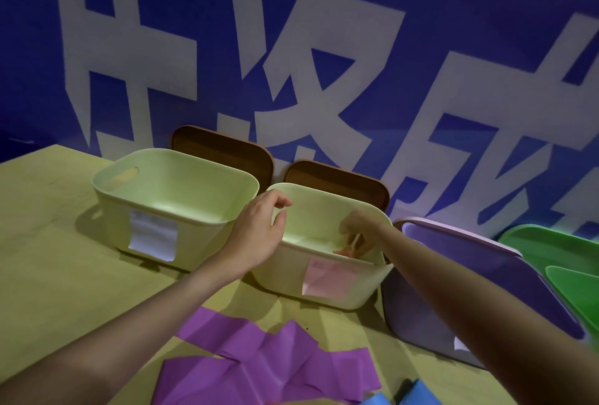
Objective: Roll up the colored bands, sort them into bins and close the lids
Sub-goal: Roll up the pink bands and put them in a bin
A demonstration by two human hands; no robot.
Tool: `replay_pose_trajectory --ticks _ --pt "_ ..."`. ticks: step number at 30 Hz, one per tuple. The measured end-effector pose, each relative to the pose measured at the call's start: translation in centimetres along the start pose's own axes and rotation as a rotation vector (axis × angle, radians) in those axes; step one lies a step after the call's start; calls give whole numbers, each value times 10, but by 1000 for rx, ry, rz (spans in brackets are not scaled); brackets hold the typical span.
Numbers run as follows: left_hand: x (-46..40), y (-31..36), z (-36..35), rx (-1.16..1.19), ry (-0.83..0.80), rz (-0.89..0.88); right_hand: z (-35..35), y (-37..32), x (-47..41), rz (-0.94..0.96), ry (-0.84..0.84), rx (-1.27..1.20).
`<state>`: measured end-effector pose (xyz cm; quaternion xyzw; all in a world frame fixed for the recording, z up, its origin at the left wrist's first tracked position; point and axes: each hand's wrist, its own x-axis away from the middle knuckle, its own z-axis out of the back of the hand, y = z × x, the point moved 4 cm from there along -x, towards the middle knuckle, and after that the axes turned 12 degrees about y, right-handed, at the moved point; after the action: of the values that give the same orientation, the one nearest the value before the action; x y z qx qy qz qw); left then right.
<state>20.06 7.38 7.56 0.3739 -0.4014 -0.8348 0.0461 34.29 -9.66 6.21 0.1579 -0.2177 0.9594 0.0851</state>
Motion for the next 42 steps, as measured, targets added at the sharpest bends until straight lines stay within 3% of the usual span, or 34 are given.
replay_pose_trajectory --ticks 9,13,16,21,28,31,37,39,42 --pt "27 27 27 -47 39 2 33 3 66 462 311 -303" --pt "54 44 35 -40 122 -26 36 32 118 665 470 -374" --pt "83 46 37 -26 63 -54 22 68 156 762 538 -481" --pt "147 41 44 -23 -127 -60 -23 143 206 813 482 -495" --pt "221 35 64 62 -371 103 -76 197 265 869 202 -490" --pt "240 32 73 48 -346 104 -100 195 293 944 83 -419" --pt "246 36 82 -4 -245 123 -144 180 310 992 84 -169" --pt "245 39 83 -16 -241 106 -140 176 310 923 59 -292" --pt "244 42 84 -23 -265 90 -107 176 294 619 62 -762"
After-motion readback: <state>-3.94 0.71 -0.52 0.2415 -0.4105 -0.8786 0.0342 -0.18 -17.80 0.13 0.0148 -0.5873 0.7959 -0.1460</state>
